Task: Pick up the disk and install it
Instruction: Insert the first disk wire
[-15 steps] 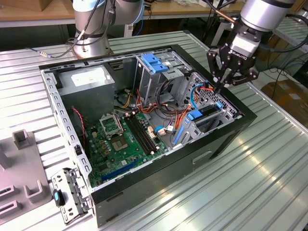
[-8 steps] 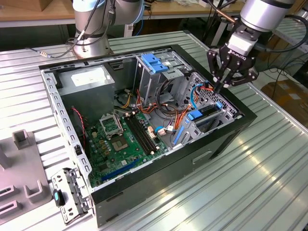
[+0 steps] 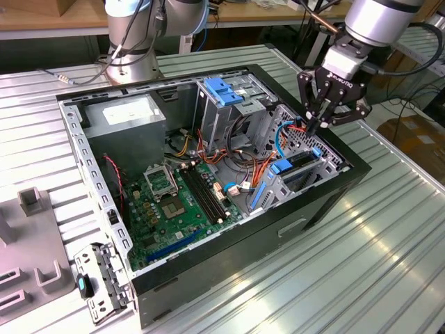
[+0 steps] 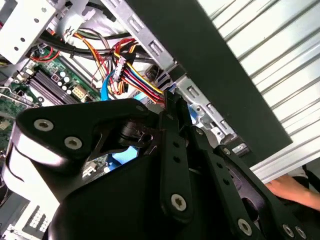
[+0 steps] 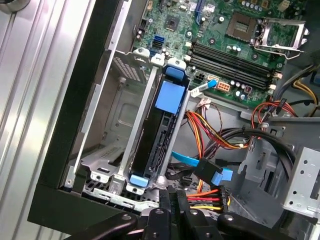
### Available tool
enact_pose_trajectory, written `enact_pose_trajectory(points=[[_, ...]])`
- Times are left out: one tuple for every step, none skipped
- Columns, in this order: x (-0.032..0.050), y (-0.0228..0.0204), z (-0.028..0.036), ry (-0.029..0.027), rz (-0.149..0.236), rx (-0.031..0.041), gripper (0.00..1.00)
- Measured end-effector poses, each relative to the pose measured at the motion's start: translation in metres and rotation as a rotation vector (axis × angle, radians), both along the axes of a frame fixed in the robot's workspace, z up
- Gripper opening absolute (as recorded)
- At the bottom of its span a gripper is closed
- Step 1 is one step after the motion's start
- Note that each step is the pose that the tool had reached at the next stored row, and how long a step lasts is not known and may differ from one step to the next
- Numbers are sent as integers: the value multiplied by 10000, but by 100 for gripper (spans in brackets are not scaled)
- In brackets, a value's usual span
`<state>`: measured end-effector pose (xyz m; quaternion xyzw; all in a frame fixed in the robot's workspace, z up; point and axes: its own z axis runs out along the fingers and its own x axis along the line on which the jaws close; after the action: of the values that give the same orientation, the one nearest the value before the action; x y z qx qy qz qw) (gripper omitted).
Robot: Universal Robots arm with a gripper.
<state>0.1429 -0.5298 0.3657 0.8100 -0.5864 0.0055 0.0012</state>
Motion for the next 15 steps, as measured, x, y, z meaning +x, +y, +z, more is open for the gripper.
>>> enact_pose_trajectory(points=[[-21, 0, -1, 0, -50, 1, 16], [-21, 0, -4, -1, -314, 0, 16], [-21, 0, -8, -1, -663, 0, 16], [-21, 0, -11, 0, -888, 0, 16], [-22, 0, -13, -1, -1173, 0, 16], [-22, 0, -15, -1, -1403, 0, 16], [-22, 0, -17, -1, -1587, 0, 16], [-21, 0, -18, -1, -1717, 0, 16], [-21, 0, -20, -1, -1962, 0, 16], [-21, 0, -21, -1, -2101, 1, 16], [-21, 0, -21, 0, -2283, 0, 16], [-21, 0, -23, -1, -2576, 0, 16], [-28, 0, -25, -1, -2750, 3, 16], [-55, 0, -25, -1, -2756, 2, 16], [-78, 0, -24, -4, -2755, 2, 16]])
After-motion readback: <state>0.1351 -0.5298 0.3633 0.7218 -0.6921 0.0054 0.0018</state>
